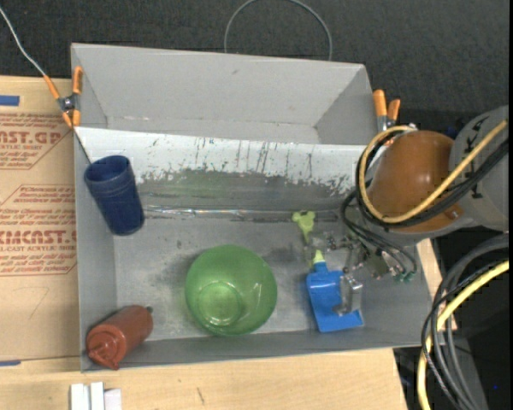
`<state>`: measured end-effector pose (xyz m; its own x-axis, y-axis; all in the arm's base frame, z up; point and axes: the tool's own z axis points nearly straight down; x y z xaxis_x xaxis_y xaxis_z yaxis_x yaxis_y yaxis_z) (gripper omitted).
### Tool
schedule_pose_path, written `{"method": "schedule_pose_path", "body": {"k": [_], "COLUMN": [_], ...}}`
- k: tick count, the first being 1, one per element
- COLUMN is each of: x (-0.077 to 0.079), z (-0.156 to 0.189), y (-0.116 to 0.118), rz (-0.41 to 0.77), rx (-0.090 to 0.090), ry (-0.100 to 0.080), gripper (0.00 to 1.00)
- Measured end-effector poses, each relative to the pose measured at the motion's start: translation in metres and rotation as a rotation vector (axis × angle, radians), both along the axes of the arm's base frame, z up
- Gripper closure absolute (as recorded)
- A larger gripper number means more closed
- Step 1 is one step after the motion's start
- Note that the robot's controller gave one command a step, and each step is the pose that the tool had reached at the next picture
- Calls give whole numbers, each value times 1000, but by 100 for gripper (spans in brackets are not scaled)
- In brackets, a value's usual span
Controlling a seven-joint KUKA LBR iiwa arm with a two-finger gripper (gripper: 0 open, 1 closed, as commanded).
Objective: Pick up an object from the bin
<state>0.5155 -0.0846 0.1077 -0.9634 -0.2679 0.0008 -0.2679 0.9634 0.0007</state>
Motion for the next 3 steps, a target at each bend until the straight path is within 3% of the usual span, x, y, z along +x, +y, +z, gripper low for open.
{"method": "schedule_pose_path", "body": {"k": [1, 2, 3], "x": [-9, 6, -2], "z": [48, 2, -39], "y": [-24, -19, -10], "rz": [126, 459, 644], "rx": [-1, 2, 1], "ry": [-7, -1, -7], "gripper": [0, 0, 0]}}
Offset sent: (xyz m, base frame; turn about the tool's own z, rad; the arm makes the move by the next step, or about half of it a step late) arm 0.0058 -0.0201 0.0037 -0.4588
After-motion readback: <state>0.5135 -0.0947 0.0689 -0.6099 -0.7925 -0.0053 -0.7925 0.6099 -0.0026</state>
